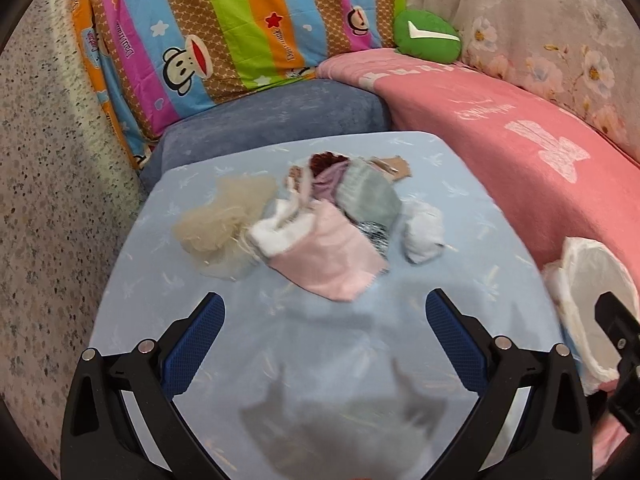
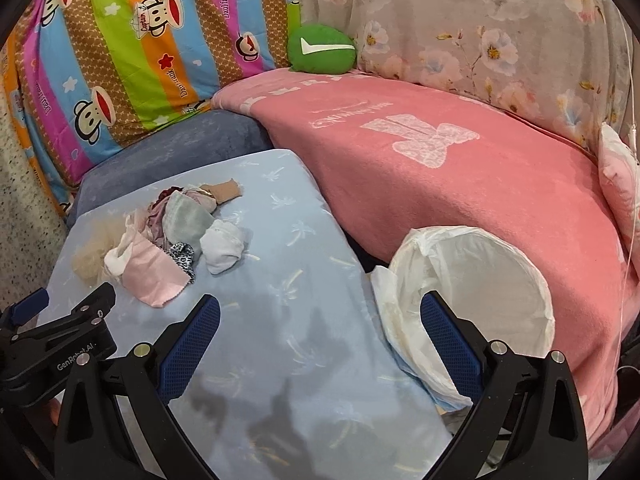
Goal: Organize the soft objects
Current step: 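Grasp the beige tulle with the left gripper while the right gripper grasps the pink cloth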
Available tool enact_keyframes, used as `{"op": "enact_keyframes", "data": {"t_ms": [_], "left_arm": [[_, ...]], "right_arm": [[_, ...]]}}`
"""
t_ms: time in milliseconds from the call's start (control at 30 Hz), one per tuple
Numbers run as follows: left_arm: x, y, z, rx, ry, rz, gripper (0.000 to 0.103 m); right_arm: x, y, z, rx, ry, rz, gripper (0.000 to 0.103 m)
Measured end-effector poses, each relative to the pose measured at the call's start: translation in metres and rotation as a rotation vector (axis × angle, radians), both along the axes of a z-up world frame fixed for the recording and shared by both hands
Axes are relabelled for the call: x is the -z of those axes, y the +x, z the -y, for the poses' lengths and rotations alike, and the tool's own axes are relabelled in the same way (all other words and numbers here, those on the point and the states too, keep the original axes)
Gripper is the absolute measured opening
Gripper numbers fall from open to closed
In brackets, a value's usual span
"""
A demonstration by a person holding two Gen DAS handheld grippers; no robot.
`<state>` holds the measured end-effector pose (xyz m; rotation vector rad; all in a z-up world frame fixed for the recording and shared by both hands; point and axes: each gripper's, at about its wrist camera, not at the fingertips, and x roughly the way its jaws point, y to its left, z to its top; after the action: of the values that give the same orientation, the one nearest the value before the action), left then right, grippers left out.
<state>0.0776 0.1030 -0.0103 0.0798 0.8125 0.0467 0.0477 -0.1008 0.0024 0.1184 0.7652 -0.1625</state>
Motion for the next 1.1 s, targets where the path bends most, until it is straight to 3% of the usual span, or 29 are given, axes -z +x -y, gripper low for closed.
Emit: {"op": "enact_keyframes", "data": {"t_ms": [400, 700, 867, 1000, 1100], "left_arm": [[0.02, 0.068, -0.097, -0.063, -0.052, 0.035, 0.096], [0.046, 0.107, -0.137, -0.09, -0.091, -0.009, 0.096], [0.061, 0.128, -0.16, -0.124, -0.18, -0.066, 0.096], [0.068, 0.135, -0.166, -0.129, -0.222, -0.072, 0.096], [0.073, 0.138, -0.166, -0.109, -0.229, -0.082, 0.092]], "right_arm": [[0.028, 0.068, -0.086, -0.167, 0.07, -0.006, 0.097], [0.053, 0.118, -0.135, -0.254, 0.104, -0.041, 0.097], [0.068, 0.143, -0.153, -0.279, 0.111, -0.065, 0.096], [0.076, 0.156, -0.162, -0.295, 0.115, -0.086, 0.089], [0.085, 0.163, -0.168, -0.317, 0.123, -0.113, 0.078]]}}
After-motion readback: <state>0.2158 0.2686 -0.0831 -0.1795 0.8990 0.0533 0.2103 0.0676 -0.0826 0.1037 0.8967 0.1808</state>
